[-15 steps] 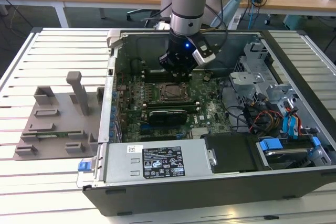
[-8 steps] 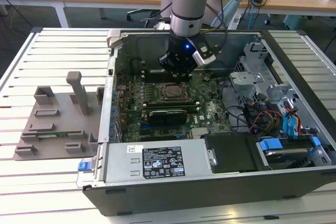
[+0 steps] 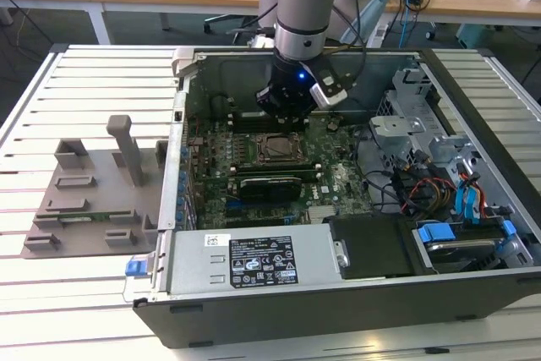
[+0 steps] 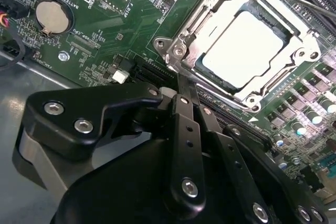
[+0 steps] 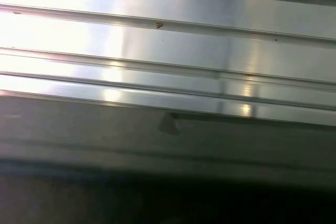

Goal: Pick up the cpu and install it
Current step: 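Install the first cpu locking lever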

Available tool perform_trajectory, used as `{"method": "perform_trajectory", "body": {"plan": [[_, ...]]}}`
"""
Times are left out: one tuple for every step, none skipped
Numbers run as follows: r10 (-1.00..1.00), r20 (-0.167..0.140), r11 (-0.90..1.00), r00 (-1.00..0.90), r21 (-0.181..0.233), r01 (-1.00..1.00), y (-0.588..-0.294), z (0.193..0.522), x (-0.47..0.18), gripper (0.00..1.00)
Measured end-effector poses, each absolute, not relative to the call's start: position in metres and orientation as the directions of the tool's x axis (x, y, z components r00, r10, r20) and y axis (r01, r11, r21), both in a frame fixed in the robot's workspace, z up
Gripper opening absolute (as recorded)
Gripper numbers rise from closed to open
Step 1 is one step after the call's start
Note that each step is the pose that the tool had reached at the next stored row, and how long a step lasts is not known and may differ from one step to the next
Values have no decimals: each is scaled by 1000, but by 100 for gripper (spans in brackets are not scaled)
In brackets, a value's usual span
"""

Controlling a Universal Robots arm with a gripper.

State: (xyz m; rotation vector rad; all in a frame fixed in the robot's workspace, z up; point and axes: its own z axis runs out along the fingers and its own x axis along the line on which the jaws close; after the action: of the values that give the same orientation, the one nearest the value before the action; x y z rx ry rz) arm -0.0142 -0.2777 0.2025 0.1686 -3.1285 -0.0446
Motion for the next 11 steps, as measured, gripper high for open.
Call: {"method": "perform_trajectory", "body": {"plan": [[-108, 7, 994, -994, 28, -108, -278, 204, -14, 11], [-108, 7, 994, -994, 25, -107, -278, 206, -14, 11], [-108, 8, 994, -994, 20, -107, -278, 206, -14, 11], [-107, 9, 994, -994, 10, -107, -278, 207, -14, 11], [-107, 11, 994, -994, -13, -108, -282, 207, -14, 11], [-107, 12, 994, -994, -18, -107, -284, 207, -14, 11], [-107, 12, 994, -994, -21, -107, -287, 207, -14, 11], [-107, 12, 994, -994, -22, -107, -293, 207, -14, 11], [-107, 12, 994, -994, -22, -108, -295, 207, -14, 11], [-107, 12, 994, -994, -23, -107, -298, 207, -14, 11], [-107, 12, 994, -994, -23, -107, -302, 207, -14, 11]]}}
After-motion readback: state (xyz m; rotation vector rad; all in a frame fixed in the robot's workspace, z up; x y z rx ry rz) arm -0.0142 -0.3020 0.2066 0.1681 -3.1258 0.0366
